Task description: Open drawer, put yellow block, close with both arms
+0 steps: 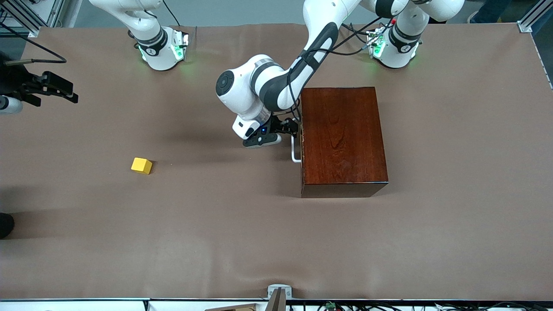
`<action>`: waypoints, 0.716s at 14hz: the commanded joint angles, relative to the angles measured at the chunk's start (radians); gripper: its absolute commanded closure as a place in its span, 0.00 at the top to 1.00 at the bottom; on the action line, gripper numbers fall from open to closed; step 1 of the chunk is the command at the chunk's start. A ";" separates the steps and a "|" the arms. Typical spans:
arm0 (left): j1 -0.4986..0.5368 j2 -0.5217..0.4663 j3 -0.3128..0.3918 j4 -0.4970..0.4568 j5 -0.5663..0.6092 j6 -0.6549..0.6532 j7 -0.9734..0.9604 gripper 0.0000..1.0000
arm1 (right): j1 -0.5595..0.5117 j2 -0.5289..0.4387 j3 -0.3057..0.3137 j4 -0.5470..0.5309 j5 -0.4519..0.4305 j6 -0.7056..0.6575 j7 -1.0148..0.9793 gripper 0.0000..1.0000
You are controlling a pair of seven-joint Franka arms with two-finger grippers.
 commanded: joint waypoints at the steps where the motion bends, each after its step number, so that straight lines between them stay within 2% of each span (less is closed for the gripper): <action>1: -0.005 0.023 0.003 0.039 -0.018 0.049 -0.044 1.00 | -0.018 -0.016 0.014 -0.016 0.006 -0.002 0.000 1.00; 10: -0.005 0.026 -0.012 0.048 -0.121 0.211 -0.199 1.00 | -0.018 -0.016 0.014 -0.017 0.006 -0.002 0.001 1.00</action>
